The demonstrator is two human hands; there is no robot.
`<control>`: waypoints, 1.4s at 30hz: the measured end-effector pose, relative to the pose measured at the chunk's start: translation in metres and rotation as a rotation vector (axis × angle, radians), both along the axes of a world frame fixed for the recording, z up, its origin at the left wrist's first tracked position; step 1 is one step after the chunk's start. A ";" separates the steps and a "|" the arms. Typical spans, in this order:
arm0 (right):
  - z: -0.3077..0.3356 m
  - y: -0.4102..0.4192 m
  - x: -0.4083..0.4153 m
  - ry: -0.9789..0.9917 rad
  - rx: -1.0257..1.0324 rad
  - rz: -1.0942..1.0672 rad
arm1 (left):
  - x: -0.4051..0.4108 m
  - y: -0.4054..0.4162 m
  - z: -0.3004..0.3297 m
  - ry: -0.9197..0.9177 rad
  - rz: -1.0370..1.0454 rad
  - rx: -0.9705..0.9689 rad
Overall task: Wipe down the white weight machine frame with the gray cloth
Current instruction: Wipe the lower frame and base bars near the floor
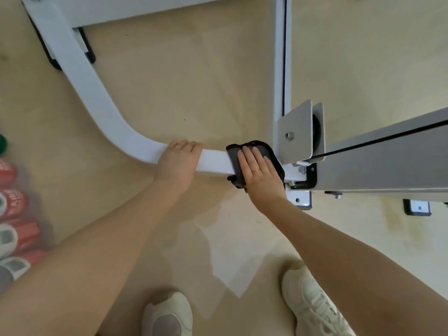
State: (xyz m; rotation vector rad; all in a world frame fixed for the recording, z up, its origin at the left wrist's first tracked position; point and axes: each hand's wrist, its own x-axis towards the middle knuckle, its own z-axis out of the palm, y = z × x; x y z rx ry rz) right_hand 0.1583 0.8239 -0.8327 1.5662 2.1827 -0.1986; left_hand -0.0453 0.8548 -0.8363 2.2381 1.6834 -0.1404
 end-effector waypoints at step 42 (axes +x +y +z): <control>0.002 -0.044 -0.001 0.557 0.351 -0.258 | 0.036 -0.020 -0.005 -0.388 0.001 -0.027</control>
